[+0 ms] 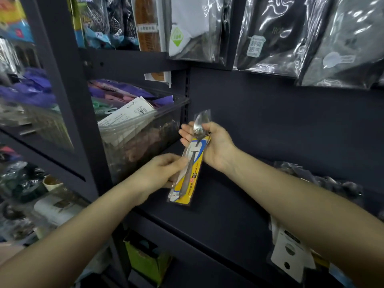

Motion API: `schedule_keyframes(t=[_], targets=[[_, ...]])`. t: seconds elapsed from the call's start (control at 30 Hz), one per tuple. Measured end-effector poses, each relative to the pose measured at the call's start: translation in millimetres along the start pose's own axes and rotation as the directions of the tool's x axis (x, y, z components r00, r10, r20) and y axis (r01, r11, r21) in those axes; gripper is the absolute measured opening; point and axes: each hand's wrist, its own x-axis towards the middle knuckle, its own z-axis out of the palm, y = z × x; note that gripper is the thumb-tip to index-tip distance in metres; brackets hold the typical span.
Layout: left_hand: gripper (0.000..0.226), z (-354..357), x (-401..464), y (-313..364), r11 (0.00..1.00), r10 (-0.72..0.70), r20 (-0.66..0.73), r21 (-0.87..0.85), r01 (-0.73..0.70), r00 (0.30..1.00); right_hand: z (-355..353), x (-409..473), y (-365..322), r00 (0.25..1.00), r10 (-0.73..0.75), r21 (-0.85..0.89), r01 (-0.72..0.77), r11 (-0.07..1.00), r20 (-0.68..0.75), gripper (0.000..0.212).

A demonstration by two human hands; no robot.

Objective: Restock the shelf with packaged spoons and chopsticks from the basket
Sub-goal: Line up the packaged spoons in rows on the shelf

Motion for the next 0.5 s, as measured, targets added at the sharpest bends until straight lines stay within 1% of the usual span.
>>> schedule_keyframes(t=[0.03, 0.1, 0.13, 0.2, 0.27, 0.33, 0.4, 0.47, 0.5], targets=[[0.011, -2, -1, -3, 1.000, -0.001, 0.023, 0.003, 0.001, 1.000, -2, 0, 1, 1.000, 0.003, -0.056, -0.001, 0.998, 0.029, 0.026], [0.010, -5, -3, -7, 0.999, 0.033, 0.001, 0.008, -0.033, 0.999, -6, 3, 3, 0.999, 0.018, -0.240, -0.008, 0.971, 0.041, 0.024], [0.011, -6, -3, -9, 0.999, 0.044, -0.035, 0.031, -0.043, 0.998, -10, 4, 4, 1.000, 0.029, -0.314, -0.024, 0.949, 0.011, 0.021], [0.014, -8, -3, -11, 0.990, 0.058, -0.110, 0.132, -0.044, 0.992, -17, 8, 7, 0.995, 0.059, -0.402, -0.087, 0.911, -0.082, 0.017], [0.017, -9, -3, -15, 0.976, 0.046, -0.129, 0.216, -0.017, 0.991, -25, 12, 8, 0.986, 0.057, -0.449, -0.123, 0.885, -0.157, 0.019], [0.020, -12, -3, -19, 0.958, 0.045, -0.135, 0.285, -0.004, 0.990, -34, 15, 4, 0.979, 0.029, -0.447, -0.118, 0.887, -0.200, 0.020], [0.022, -14, -1, -21, 0.955, 0.058, -0.154, 0.297, -0.010, 0.986, -43, 19, -2, 0.968, -0.008, -0.455, -0.111, 0.884, -0.251, 0.020], [0.018, -11, 4, -20, 0.953, 0.089, -0.153, 0.301, -0.039, 0.984, -50, 23, -4, 0.955, -0.031, -0.484, -0.122, 0.867, -0.296, 0.020], [0.013, -8, 7, -19, 0.938, 0.117, -0.148, 0.341, -0.060, 0.982, -50, 24, -2, 0.950, -0.032, -0.485, -0.129, 0.865, -0.311, 0.018]])
